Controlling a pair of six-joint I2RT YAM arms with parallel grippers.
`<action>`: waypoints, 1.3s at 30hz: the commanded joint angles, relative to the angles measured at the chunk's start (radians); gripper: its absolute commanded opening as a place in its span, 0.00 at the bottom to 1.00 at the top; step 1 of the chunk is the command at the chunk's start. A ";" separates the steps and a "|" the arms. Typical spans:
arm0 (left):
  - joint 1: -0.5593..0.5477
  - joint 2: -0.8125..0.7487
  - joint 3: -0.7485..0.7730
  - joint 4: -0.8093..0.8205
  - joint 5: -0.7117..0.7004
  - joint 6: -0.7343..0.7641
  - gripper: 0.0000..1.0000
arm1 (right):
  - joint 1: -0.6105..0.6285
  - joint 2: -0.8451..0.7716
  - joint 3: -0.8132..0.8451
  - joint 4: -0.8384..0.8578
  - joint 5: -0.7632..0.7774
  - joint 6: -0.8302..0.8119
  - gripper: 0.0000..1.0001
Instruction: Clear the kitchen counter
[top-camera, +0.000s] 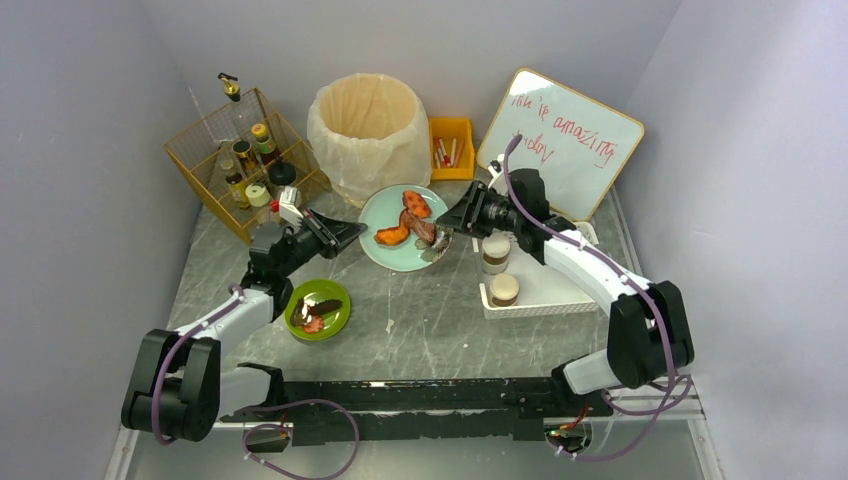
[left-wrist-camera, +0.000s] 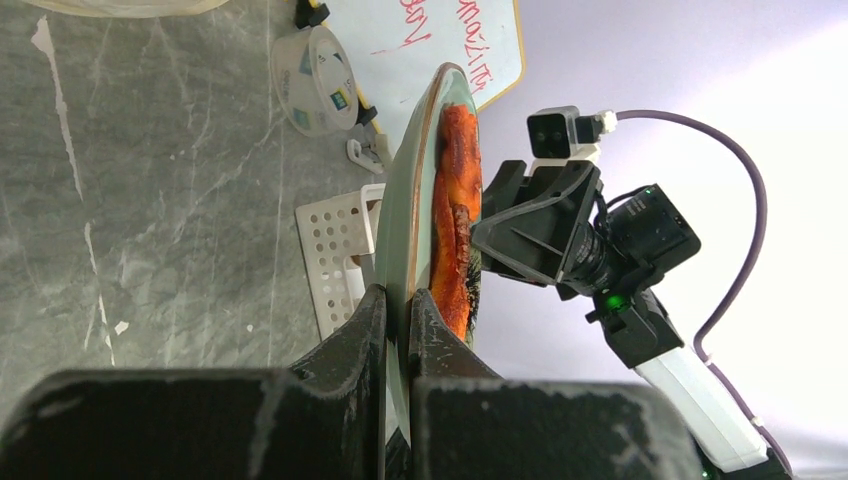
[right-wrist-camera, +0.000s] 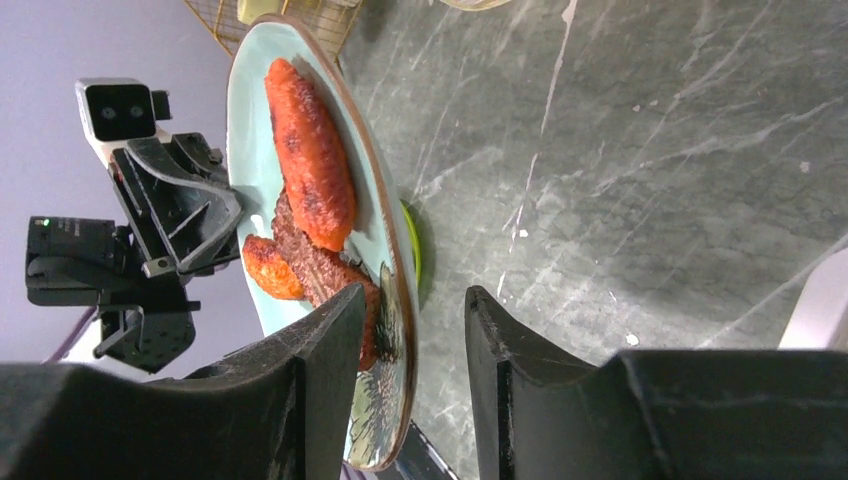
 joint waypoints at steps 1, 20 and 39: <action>0.004 -0.024 0.071 0.223 0.038 -0.081 0.05 | -0.009 0.020 -0.010 0.133 -0.026 0.057 0.45; 0.004 0.032 0.073 0.295 0.060 -0.095 0.05 | -0.018 0.090 -0.035 0.291 -0.160 0.111 0.25; 0.004 0.114 0.286 -0.061 0.059 0.224 0.62 | -0.093 0.001 -0.148 0.513 -0.155 0.392 0.00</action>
